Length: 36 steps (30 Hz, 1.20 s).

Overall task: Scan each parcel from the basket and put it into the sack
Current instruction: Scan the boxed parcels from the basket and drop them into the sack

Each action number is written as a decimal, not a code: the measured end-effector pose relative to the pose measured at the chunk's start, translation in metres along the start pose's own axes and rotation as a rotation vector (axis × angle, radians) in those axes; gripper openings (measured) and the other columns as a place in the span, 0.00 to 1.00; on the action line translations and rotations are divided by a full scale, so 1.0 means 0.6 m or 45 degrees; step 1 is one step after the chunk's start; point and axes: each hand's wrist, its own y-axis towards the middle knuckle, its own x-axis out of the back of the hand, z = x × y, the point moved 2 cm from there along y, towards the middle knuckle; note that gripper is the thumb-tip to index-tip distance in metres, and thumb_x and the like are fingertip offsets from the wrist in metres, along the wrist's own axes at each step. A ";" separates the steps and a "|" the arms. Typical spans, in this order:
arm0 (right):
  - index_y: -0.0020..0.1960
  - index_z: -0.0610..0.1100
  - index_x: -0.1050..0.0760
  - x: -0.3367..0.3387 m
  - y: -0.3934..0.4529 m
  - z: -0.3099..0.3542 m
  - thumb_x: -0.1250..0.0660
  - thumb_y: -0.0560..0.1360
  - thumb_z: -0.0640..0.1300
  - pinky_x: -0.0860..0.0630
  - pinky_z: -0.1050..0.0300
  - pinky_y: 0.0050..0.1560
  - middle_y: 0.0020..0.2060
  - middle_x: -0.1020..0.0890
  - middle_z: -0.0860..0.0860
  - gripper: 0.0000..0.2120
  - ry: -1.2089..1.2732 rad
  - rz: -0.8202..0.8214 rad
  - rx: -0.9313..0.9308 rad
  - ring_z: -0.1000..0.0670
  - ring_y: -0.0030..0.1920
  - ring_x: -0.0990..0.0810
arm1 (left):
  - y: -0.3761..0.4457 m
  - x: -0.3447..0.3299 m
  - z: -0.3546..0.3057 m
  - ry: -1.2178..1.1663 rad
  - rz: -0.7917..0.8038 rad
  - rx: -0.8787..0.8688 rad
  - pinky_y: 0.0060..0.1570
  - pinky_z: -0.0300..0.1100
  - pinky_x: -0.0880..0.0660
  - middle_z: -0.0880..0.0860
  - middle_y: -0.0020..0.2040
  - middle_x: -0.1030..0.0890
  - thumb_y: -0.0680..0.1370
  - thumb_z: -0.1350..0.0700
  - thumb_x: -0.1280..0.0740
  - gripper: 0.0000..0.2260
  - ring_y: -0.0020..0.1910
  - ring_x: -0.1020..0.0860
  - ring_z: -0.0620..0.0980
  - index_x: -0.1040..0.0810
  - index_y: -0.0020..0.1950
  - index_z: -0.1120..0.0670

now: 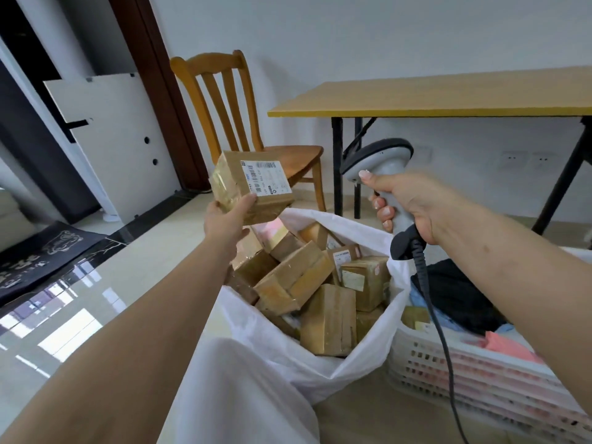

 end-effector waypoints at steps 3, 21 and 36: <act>0.49 0.43 0.30 -0.021 0.038 -0.023 0.30 0.76 0.51 0.35 0.67 0.19 0.29 0.31 0.52 0.13 0.007 -0.019 -0.046 0.57 0.19 0.36 | 0.019 0.020 0.018 0.078 0.065 -0.011 0.41 0.41 0.23 0.52 0.67 0.26 0.71 0.42 0.25 0.38 0.61 0.23 0.54 0.37 0.76 0.48; 0.49 0.37 0.29 0.114 0.339 -0.170 0.23 0.70 0.42 0.27 0.57 0.28 0.39 0.19 0.41 0.17 -0.633 -0.537 -0.166 0.49 0.29 0.24 | 0.153 -0.215 0.111 0.664 0.448 -0.203 0.53 0.49 0.21 0.50 0.64 0.28 0.66 0.37 0.25 0.38 0.58 0.25 0.52 0.33 0.73 0.42; 0.58 0.36 0.26 0.137 0.587 -0.209 0.32 0.73 0.36 0.25 0.55 0.34 0.49 0.20 0.40 0.13 -0.899 -0.725 -0.182 0.40 0.44 0.19 | 0.256 -0.248 0.134 0.808 0.626 0.262 0.45 0.45 0.24 0.54 0.57 0.21 0.60 0.26 0.36 0.41 0.51 0.20 0.55 0.25 0.65 0.49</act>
